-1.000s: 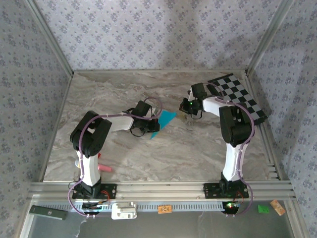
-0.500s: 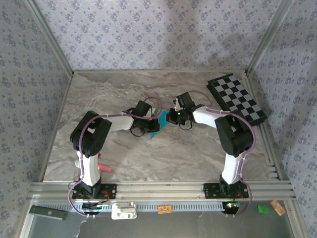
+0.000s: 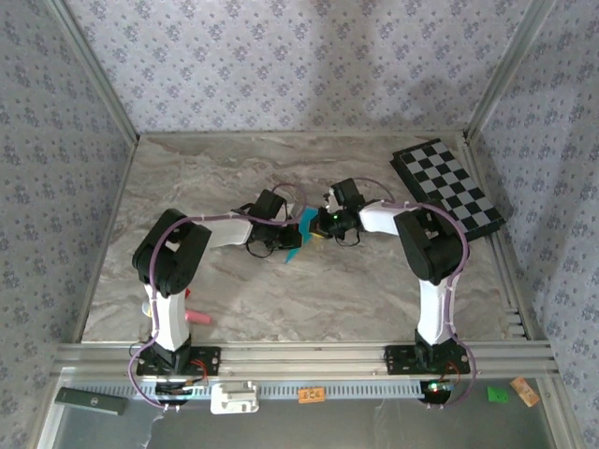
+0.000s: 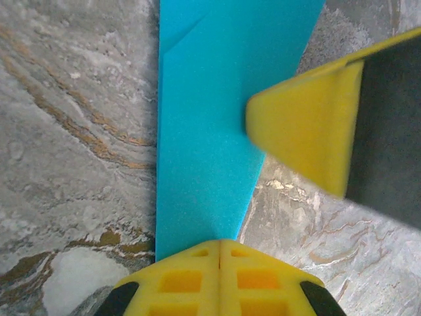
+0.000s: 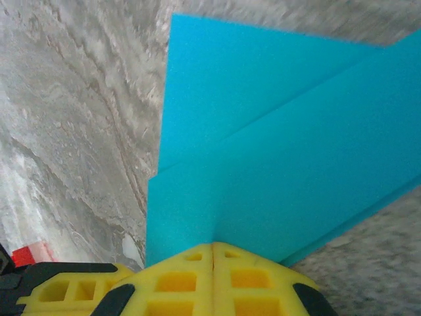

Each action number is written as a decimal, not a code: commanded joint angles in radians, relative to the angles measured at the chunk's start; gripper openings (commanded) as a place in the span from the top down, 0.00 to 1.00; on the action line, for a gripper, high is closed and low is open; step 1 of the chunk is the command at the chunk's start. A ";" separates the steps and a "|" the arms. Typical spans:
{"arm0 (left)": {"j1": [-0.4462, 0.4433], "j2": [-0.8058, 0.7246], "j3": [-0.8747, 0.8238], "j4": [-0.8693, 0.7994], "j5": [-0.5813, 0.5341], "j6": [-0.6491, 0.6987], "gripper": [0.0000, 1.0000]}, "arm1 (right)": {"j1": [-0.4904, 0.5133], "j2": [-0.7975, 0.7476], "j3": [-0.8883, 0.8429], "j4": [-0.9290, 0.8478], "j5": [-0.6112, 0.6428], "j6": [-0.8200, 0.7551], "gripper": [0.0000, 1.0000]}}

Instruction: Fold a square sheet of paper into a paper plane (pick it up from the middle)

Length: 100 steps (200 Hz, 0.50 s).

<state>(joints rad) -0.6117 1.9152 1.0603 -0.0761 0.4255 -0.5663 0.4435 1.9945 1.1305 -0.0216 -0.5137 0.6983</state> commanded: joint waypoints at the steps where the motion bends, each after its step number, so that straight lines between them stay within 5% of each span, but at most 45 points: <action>1: -0.003 0.035 -0.062 -0.154 -0.041 0.009 1.00 | -0.123 0.047 -0.006 0.001 0.089 -0.035 1.00; 83: 0.007 -0.011 0.072 -0.165 0.051 0.026 1.00 | -0.195 -0.077 0.093 -0.104 0.115 -0.102 1.00; 100: 0.022 -0.056 0.123 -0.160 0.074 0.009 0.92 | -0.191 -0.142 0.089 -0.167 0.148 -0.104 0.95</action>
<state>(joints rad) -0.6067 1.9133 1.1080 -0.1646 0.4541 -0.5648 0.2367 1.9705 1.1904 -0.0822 -0.4305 0.6369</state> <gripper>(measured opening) 0.051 0.050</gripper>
